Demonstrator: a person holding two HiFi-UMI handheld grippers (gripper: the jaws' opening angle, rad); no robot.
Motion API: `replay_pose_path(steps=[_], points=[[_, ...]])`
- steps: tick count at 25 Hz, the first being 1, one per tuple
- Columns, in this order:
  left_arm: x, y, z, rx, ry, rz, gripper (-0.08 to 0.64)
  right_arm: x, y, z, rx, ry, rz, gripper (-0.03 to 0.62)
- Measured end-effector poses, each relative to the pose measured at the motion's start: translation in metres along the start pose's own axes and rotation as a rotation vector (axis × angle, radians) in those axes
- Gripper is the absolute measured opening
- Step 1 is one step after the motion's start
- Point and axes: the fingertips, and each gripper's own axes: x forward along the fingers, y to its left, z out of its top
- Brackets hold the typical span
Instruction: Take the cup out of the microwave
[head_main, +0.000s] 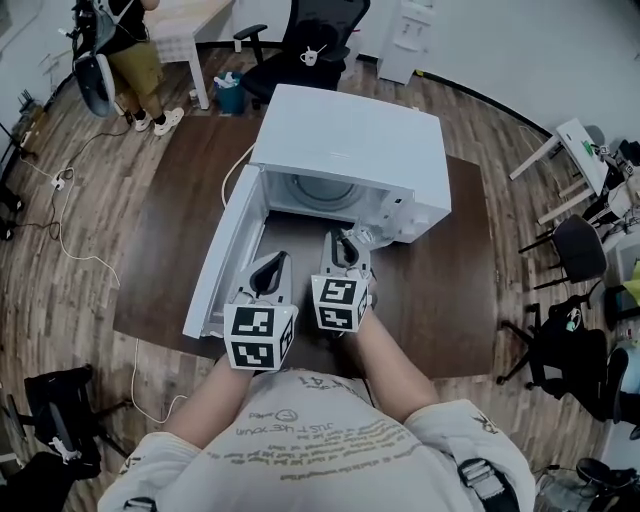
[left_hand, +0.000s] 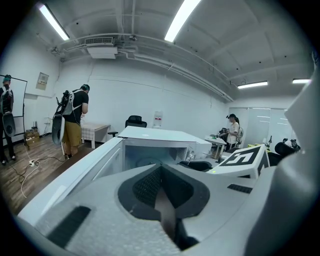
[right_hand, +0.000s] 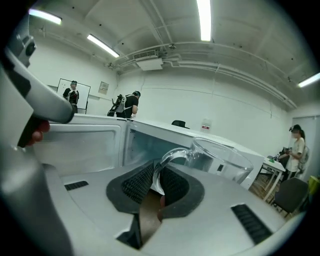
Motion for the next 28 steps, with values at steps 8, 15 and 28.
replay_pose_path(steps=[8, 15, 28], points=[[-0.003, -0.015, -0.004, -0.004, -0.001, -0.025, 0.014, -0.052, -0.012, 0.006, 0.122, -0.039, 0.024, 0.052], [-0.001, -0.032, -0.004, 0.016, 0.002, -0.067, 0.014, -0.079, -0.014, 0.001, 0.085, -0.03, 0.025, 0.048], [-0.002, -0.046, -0.008, 0.035, 0.015, -0.098, 0.014, -0.088, -0.024, -0.004, 0.123, -0.021, 0.008, 0.046]])
